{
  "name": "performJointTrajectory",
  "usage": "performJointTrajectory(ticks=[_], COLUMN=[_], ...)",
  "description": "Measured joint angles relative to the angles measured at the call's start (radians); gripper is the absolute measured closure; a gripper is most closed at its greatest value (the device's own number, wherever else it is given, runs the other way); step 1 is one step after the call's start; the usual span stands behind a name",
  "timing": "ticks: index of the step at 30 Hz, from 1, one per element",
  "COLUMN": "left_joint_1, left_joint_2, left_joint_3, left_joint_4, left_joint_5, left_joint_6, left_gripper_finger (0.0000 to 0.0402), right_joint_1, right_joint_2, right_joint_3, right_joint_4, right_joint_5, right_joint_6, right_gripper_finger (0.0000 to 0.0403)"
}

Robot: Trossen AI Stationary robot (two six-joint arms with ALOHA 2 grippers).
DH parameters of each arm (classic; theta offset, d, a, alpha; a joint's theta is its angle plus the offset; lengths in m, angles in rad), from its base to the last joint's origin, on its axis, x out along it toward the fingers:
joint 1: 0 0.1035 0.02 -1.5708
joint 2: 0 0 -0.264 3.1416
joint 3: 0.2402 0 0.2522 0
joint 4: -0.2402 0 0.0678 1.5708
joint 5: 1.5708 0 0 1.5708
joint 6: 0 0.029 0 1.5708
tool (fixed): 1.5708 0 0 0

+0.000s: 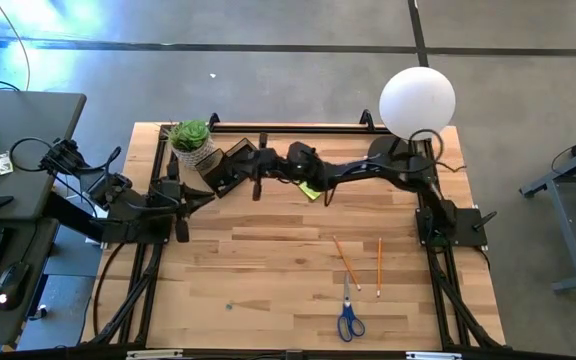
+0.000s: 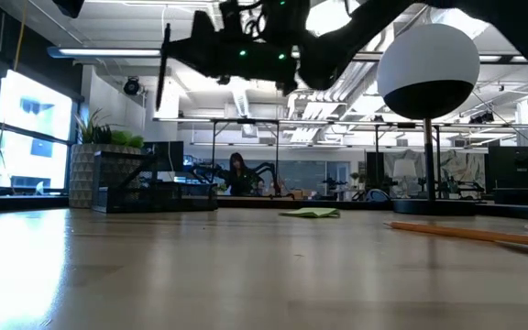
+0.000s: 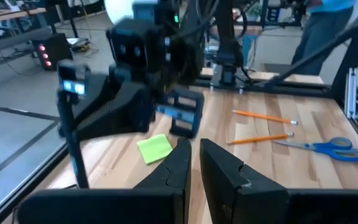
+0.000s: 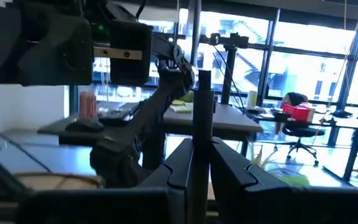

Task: Pick and place office supplies into organizer
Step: Put the black pen into the desk organizer

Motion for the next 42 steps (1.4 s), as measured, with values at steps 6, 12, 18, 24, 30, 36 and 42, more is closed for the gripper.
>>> performJointTrajectory(ticks=[6,12,18,24,30,36,42], left_joint_1=[0.000,-0.034,-0.091,-0.120,-0.118,-0.118,-0.117], left_joint_2=[-0.026,-0.029,-0.031,-0.031,-0.031,-0.030,-0.030], left_joint_3=[0.000,0.000,0.000,0.000,0.000,0.000,0.000], left_joint_4=[-0.009,-0.021,-0.019,-0.012,-0.008,-0.009,-0.010], left_joint_5=[0.009,0.012,-0.035,-0.081,-0.077,-0.058,-0.049], left_joint_6=[0.003,0.003,0.003,0.006,0.017,0.018,0.018], left_gripper_finger=[0.0376,0.0376,0.0376,0.0376,0.0376,0.0376,0.0376], right_joint_1=[0.000,-0.009,-0.023,-0.034,-0.050,-0.056,-0.056], right_joint_2=[0.156,0.300,0.373,0.371,0.371,0.371,0.371], right_joint_3=[0.218,0.420,0.507,0.502,0.502,0.502,0.502], right_joint_4=[-0.021,-0.049,-0.109,-0.129,-0.179,-0.222,-0.214], right_joint_5=[0.043,0.087,0.124,0.156,0.162,0.169,0.178], right_joint_6=[0.040,0.089,0.110,0.104,0.103,0.118,0.114], right_gripper_finger=[0.0379,0.0370,0.0377,0.0378,0.0365,0.0362,0.0339])
